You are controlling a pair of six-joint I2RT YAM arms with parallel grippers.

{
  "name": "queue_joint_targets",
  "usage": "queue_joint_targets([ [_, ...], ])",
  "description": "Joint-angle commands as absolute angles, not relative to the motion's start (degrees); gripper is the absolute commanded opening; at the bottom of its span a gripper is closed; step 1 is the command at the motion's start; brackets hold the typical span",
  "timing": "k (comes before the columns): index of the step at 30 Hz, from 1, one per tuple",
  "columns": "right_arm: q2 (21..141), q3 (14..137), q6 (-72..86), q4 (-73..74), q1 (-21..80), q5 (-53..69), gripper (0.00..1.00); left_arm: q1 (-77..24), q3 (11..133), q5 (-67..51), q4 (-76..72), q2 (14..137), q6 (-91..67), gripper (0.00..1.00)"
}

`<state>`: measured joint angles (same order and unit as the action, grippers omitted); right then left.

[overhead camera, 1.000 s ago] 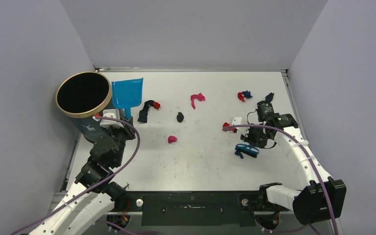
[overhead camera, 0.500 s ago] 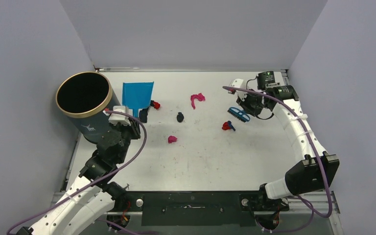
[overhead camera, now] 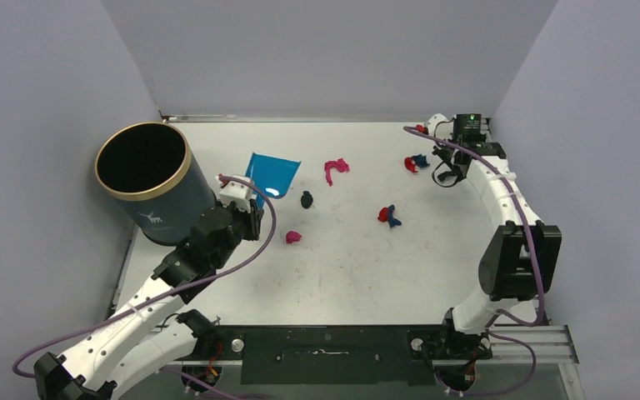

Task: Sweep away the paper scraps from the table

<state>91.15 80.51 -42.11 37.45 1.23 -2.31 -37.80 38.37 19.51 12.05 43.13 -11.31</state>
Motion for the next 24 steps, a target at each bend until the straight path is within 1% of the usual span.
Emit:
queue_joint_targets([
  [1,96.3,82.2,-42.7,25.1,0.2,-10.4,0.05,-39.0,42.8,15.6,12.7,45.9,-10.8,0.0],
  [6,105.2,84.9,-44.2,23.8,0.1,-13.1,0.05,-41.9,44.2,11.6,15.1,50.8,-9.3,0.0],
  [10,106.0,83.9,-42.2,30.4,0.8,-10.5,0.05,-45.4,45.1,10.0,17.1,53.9,-7.9,0.0],
  [13,101.1,77.1,-40.8,32.9,2.8,-7.2,0.05,-46.6,46.1,9.1,18.7,56.4,-8.0,0.0],
  [18,88.9,64.6,-39.0,37.6,11.1,-3.7,0.05,-46.7,47.7,4.9,19.9,60.2,-7.9,0.0],
  [21,83.5,63.2,-37.0,42.4,17.0,2.2,0.05,-46.8,48.1,2.7,20.7,62.1,-7.8,0.0],
  [24,81.5,67.0,-33.8,47.8,18.8,8.3,0.05,-47.5,48.5,0.7,21.6,63.8,-7.1,0.0],
])
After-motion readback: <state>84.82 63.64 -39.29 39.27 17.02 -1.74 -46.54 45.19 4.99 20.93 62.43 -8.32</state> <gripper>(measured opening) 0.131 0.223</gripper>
